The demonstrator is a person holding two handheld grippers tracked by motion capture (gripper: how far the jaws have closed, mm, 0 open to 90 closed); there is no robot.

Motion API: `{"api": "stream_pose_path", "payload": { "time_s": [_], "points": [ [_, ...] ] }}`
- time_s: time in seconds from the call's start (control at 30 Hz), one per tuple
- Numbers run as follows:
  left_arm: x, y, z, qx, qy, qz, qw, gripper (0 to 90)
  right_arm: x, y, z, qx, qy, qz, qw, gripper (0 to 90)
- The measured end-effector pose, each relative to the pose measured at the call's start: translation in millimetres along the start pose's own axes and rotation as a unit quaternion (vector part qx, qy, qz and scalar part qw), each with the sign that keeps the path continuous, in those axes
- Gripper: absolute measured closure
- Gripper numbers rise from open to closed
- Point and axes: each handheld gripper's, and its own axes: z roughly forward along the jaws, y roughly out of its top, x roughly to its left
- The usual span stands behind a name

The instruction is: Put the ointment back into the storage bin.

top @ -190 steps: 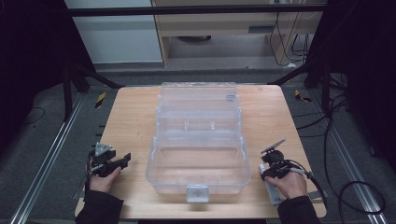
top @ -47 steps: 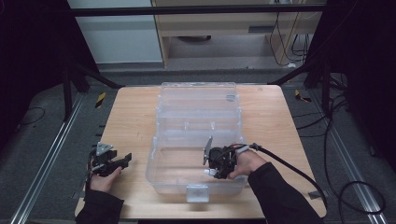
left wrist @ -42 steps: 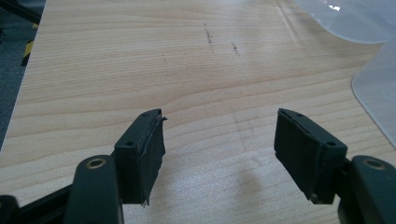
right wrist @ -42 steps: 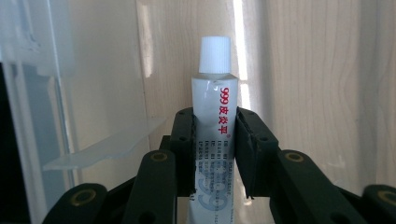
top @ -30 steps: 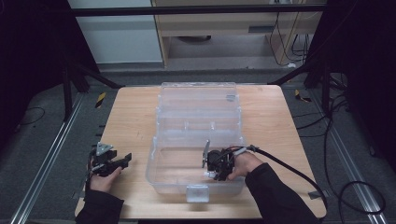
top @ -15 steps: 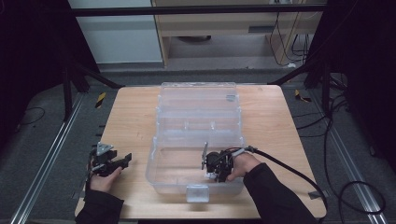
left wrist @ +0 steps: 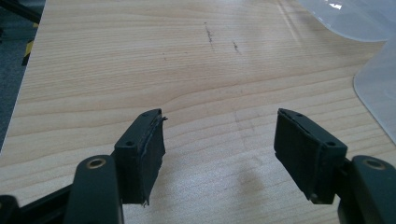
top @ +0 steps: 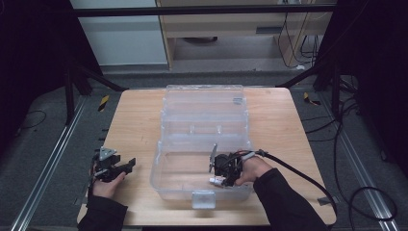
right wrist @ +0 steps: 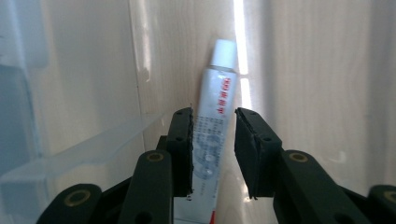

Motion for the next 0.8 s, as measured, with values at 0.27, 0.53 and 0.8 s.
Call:
{"api": "stream_pose_path", "payload": {
  "time_s": [0.27,0.53,0.8],
  "points": [
    [0.0,0.0,-0.2,0.0,0.0,0.0,1.0,32.6,-0.3,-13.0,-32.5,-0.075,-0.026,0.048,0.9957,61.6],
    [0.2,0.0,-0.2,0.0,0.001,-0.001,1.0,32.5,4.3,-44.0,-64.7,-0.193,-0.061,0.139,0.9693,54.6],
    [-0.1,-0.2,0.1,0.001,0.001,-0.001,1.0,32.4,13.2,-84.7,-86.2,-0.299,-0.118,0.214,0.9224,44.5]
  ]
}}
